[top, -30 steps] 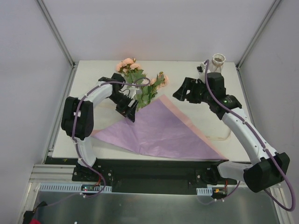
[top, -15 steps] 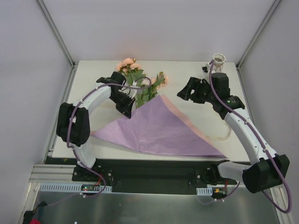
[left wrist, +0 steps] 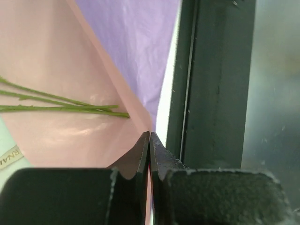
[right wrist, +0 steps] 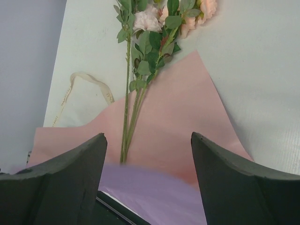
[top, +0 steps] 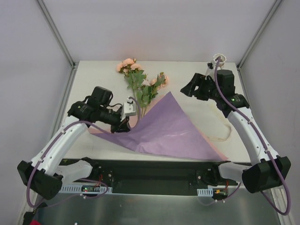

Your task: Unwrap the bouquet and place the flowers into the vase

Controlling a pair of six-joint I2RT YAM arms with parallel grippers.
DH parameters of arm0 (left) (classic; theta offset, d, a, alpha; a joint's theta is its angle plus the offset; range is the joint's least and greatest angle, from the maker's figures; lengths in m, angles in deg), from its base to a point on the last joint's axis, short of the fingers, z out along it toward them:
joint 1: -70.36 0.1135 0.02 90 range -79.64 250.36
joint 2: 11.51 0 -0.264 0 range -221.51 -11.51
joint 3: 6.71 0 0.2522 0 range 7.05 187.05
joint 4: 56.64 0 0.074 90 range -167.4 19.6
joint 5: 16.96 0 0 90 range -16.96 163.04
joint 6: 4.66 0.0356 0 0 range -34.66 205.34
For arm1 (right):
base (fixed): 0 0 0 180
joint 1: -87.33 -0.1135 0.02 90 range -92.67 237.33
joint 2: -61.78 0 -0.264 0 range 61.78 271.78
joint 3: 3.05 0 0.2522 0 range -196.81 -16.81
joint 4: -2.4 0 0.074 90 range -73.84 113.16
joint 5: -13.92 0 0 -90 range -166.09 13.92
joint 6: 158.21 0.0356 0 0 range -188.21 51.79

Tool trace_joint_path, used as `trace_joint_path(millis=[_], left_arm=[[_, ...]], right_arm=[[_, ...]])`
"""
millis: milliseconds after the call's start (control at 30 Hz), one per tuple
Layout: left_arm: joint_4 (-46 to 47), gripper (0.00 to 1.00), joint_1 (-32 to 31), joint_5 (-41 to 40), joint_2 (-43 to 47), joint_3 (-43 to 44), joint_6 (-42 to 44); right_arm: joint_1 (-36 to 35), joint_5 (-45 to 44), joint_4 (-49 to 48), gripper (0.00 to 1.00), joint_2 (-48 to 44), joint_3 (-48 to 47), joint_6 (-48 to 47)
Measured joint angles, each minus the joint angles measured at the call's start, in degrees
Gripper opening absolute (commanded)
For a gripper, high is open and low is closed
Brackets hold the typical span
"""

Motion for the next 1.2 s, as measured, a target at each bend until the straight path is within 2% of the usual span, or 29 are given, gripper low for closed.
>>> trace_joint_path(millis=[133, 300, 333, 367, 433, 467, 567, 767, 900, 933, 1033, 1200], left_arm=[[-5.9, 0.0, -1.5, 2.8, 9.4, -4.1, 11.3], [-10.6, 0.0, -4.0, 6.1, 22.7, -8.7, 23.2], [-11.7, 0.02, -4.2, 6.6, 24.5, -9.4, 25.2], [-12.7, 0.12, -4.2, 7.0, 26.1, -10.2, 27.3], [-13.7, 0.43, -4.2, 7.2, 27.5, -11.4, 29.6], [-14.2, 0.66, -4.2, 7.1, 27.7, -11.8, 30.6], [-14.7, 0.93, -4.2, 6.9, 27.6, -11.9, 31.2], [-13.3, 0.95, -4.2, 5.5, 26.0, -8.1, 29.2], [-6.3, 0.98, -4.2, 3.8, 24.0, -2.3, 22.2], [-4.0, 0.99, -4.2, 3.1, 23.2, -1.3, 19.8], [3.2, 0.99, -4.2, 0.1, 20.5, -0.2, 11.9], [8.8, 0.99, -4.1, -4.0, 16.2, -0.2, 2.8]], right_arm=[[-1.3, 0.3, 0.0, 0.73, 0.3, -0.3, 0.1], [-6.3, 0.3, 0.7, 0.7, 1.1, -0.3, 0.1], [-7.6, 0.2, 1.1, 0.7, 1.2, -0.3, 0.0], [-9.4, -0.3, 1.7, 0.69, 1.2, -0.3, 0.0], [-13.2, -1.1, 2.2, 0.67, 1.1, 0.3, 0.0], [-15.8, -1.6, 2.4, 0.66, 0.9, 1.1, 0.1], [-24.0, -3.9, 2.4, 0.65, -0.9, 5.8, 1.2], [-41.6, -8.9, 6.4, 0.62, -9.9, 19.6, 8.2], [-51.4, -13.1, 8.6, 0.6, -14.2, 22.4, 12.0], [-57.7, -16.0, 9.1, 0.6, -15.7, 22.4, 12.4], [-62.0, -18.1, 9.9, 0.61, -16.2, 22.4, 12.4], [-67.7, -22.9, 14.1, 0.63, -15.1, 22.3, 12.1]])
